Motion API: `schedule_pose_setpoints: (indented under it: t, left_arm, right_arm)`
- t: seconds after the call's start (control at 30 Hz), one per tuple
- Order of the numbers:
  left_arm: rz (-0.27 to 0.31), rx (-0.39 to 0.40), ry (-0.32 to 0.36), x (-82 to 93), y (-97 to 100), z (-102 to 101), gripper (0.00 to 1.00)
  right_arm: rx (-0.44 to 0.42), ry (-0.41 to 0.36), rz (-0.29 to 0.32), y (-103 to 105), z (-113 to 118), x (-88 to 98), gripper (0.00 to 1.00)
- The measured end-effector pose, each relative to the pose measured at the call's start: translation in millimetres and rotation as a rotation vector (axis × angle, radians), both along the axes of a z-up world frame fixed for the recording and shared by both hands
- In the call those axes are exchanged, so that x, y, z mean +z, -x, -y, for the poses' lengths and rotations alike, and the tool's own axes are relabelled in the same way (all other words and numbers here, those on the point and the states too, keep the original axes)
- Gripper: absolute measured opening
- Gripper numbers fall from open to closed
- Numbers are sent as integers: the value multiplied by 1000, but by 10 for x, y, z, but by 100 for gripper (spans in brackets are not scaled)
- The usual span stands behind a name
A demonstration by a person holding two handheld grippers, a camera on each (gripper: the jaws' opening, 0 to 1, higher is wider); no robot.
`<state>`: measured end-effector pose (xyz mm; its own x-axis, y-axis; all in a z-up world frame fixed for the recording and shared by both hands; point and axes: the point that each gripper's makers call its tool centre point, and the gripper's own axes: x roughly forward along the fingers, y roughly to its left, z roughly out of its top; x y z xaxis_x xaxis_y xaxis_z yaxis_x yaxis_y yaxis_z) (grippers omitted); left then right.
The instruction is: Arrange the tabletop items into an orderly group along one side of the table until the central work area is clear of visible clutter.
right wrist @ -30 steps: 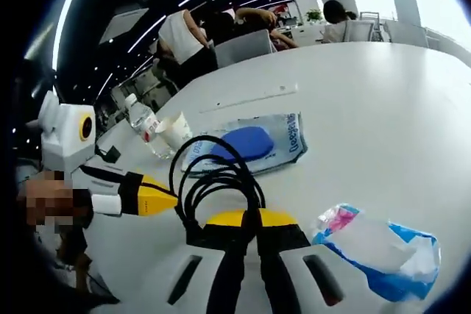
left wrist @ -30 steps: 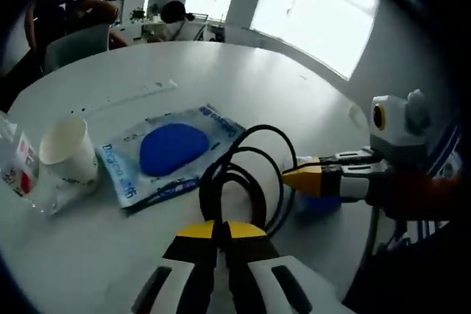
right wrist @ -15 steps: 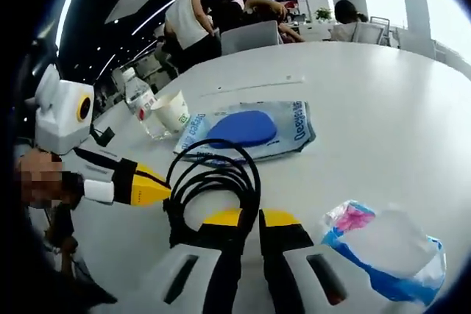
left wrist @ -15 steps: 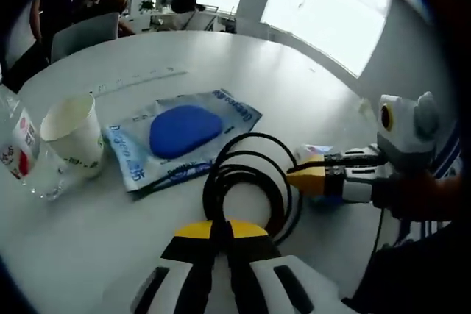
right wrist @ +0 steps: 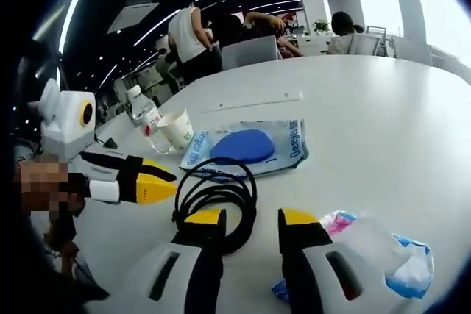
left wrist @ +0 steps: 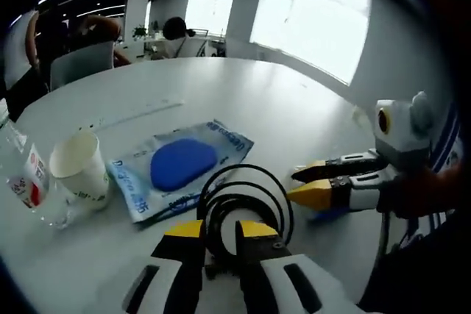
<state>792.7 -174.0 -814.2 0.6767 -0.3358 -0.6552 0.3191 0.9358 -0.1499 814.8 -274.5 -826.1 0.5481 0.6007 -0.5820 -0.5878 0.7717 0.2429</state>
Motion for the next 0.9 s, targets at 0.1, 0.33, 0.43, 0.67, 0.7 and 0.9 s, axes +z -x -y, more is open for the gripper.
schedule_pose_setpoints:
  t: [0.1,0.33,0.43,0.67,0.7,0.9]
  left_arm:
    - [36,-40,-12,101,23,115,17]
    - [65,-127,0,164,22,368,20]
    - [68,-147,4,156,14,454,21]
    - [59,-205,19,155,52,715,23]
    - [59,-212,22,156,57,752,23]
    - [57,-279,26,143,71,1005,24]
  right_arm:
    - [7,0,20,40,40,118,30]
    - [-35,-7,56,107,268,266,37]
    - [-57,-8,64,131,391,279,39]
    - [-135,20,80,240,771,343,42]
    - [-142,25,82,253,813,344,42]
    - [-196,65,77,318,1153,313,44]
